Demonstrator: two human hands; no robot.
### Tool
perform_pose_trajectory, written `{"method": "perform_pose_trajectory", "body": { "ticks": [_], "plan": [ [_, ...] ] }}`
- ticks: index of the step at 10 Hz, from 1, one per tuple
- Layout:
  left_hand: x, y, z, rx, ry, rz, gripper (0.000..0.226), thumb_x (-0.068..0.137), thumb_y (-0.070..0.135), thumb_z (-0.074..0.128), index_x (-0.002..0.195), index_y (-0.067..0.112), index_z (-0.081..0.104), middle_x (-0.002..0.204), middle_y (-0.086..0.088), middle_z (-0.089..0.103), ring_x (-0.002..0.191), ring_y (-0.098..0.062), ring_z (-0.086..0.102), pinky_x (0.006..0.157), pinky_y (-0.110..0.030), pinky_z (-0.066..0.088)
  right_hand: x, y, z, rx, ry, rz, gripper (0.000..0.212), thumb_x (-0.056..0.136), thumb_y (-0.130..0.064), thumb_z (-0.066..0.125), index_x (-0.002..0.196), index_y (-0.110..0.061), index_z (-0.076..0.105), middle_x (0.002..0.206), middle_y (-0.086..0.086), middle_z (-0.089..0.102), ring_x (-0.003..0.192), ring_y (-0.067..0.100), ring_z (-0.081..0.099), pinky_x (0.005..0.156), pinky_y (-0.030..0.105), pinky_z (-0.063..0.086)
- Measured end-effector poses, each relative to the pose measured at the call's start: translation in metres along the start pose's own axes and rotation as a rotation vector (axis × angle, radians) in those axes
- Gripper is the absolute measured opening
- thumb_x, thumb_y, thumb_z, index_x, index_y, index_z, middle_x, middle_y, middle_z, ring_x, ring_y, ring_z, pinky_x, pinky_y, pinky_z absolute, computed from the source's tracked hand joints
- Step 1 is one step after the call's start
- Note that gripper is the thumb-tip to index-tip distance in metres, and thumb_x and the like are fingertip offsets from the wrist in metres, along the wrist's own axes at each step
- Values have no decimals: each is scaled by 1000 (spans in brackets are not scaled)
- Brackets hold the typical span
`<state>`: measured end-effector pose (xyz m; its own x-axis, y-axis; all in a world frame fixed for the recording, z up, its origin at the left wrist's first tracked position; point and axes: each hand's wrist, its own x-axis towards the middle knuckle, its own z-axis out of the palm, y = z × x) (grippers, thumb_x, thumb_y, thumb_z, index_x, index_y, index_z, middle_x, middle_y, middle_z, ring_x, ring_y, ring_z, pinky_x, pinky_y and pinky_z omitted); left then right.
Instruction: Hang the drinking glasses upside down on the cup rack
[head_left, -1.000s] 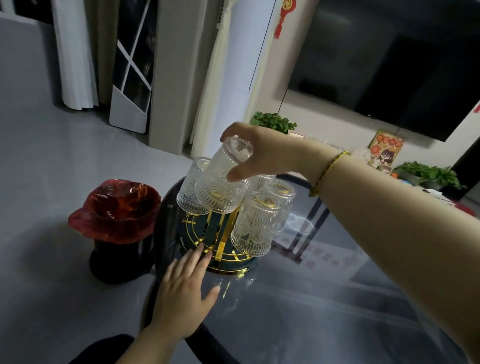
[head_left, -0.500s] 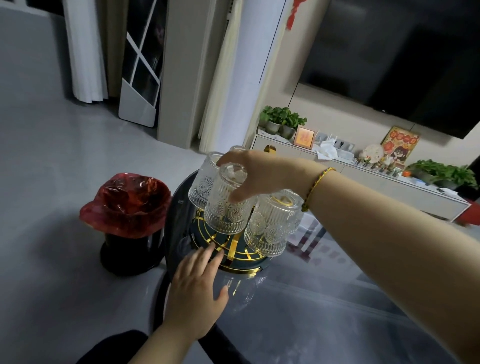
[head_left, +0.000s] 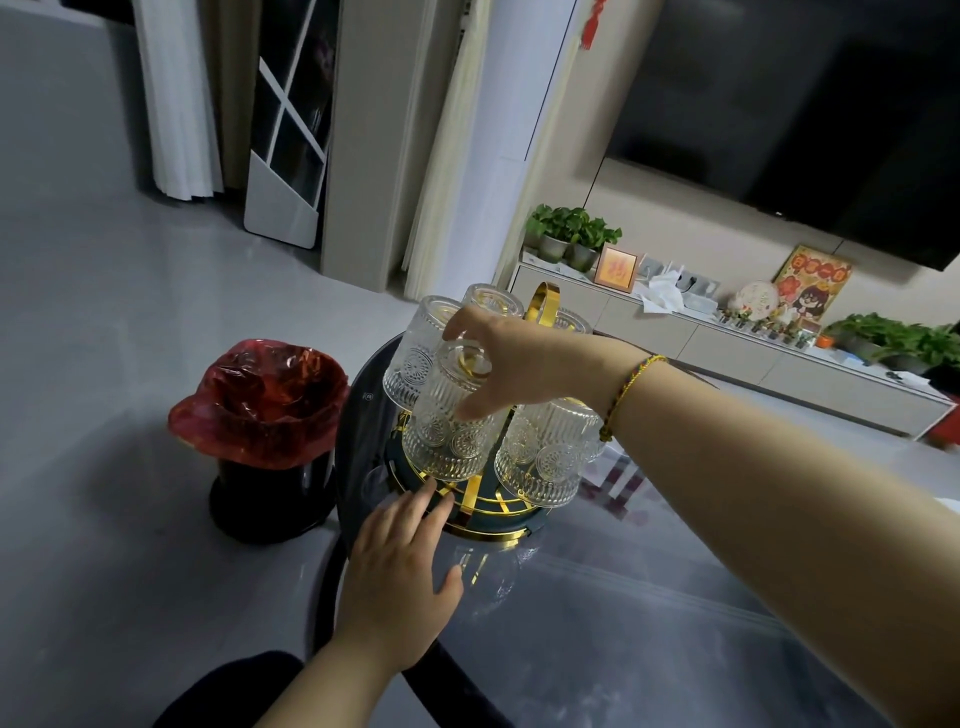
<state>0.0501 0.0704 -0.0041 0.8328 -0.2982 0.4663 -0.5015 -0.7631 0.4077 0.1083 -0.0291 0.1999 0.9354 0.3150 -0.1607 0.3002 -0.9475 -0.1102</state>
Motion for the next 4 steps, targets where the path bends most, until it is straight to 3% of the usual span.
{"method": "perform_pose_trajectory", "body": {
  "ticks": [4],
  "plan": [
    [-2, 2, -1, -48, -23, -21, 62, 58, 14, 82, 115, 5, 57, 123, -17, 58, 110, -36, 56, 91, -55, 40, -10, 1, 4, -9, 5, 2, 81, 68, -33, 69, 134, -21, 24, 141, 10, 29, 122, 29, 39, 99, 37, 35]
  ]
}}
